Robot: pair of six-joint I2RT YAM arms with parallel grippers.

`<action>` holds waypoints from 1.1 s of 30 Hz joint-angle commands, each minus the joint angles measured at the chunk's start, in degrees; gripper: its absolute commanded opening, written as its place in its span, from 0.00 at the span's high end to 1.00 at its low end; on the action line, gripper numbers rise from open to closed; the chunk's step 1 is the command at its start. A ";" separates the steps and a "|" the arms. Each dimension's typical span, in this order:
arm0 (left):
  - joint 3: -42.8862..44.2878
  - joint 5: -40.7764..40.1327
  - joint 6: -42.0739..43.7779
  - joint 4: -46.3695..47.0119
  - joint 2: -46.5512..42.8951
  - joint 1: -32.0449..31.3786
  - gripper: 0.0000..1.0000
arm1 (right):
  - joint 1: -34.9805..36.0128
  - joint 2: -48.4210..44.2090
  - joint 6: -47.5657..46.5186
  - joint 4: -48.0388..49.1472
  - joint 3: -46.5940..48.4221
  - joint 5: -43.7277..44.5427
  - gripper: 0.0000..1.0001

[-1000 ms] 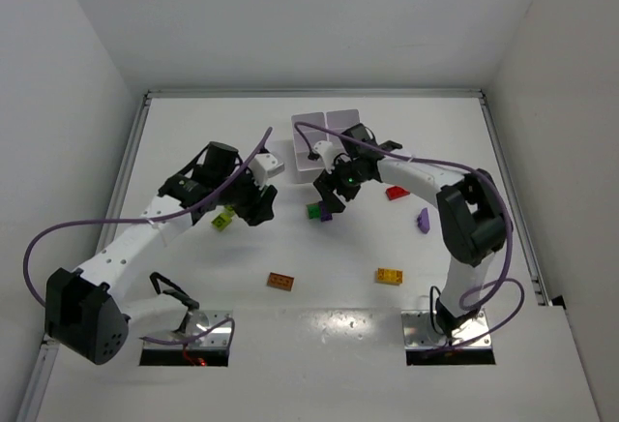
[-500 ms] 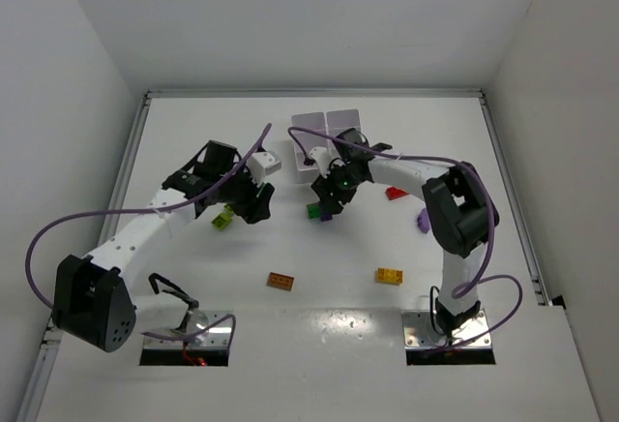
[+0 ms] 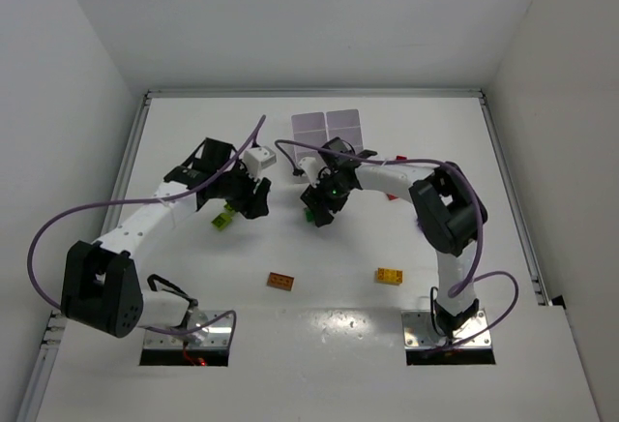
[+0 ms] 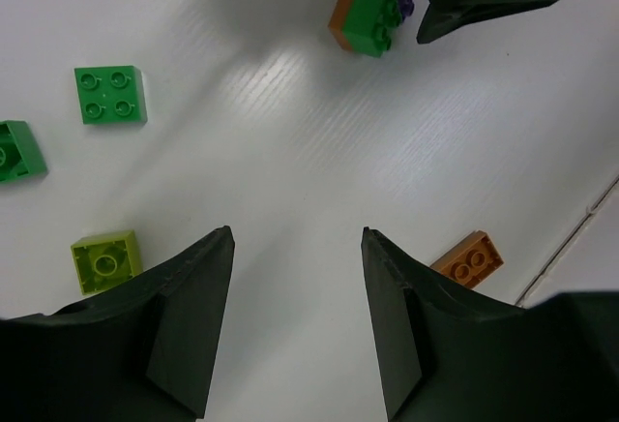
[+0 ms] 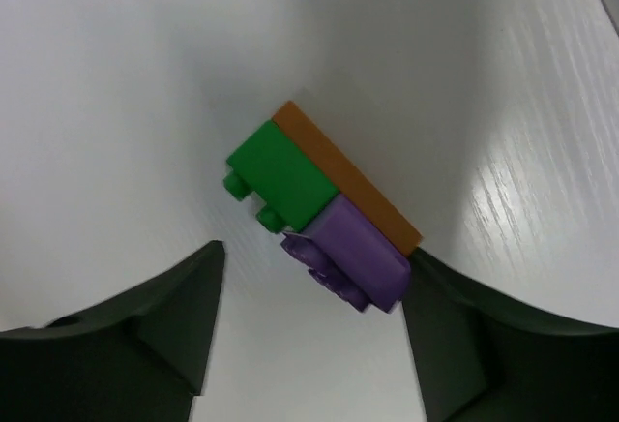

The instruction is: Sort the legos into containers by color

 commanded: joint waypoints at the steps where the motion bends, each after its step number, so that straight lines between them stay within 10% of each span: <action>1: 1.00 1.93 -1.53 2.26 -0.12 1.45 0.39 | 0.54 -0.33 2.49 3.22 1.06 1.81 0.35; 6: 0.47 1.93 -2.05 2.79 -0.12 1.46 0.39 | 1.07 1.51 3.20 3.85 1.06 4.27 0.51; 13: -0.67 14.12 -1.19 2.62 0.49 3.21 0.40 | 0.46 -1.63 1.97 4.46 -0.08 4.28 0.97; 33: 16.63 49.65 11.74 -18.83 25.02 4.27 0.36 | -0.60 -32.22 -4.70 20.19 -19.50 -9.61 1.00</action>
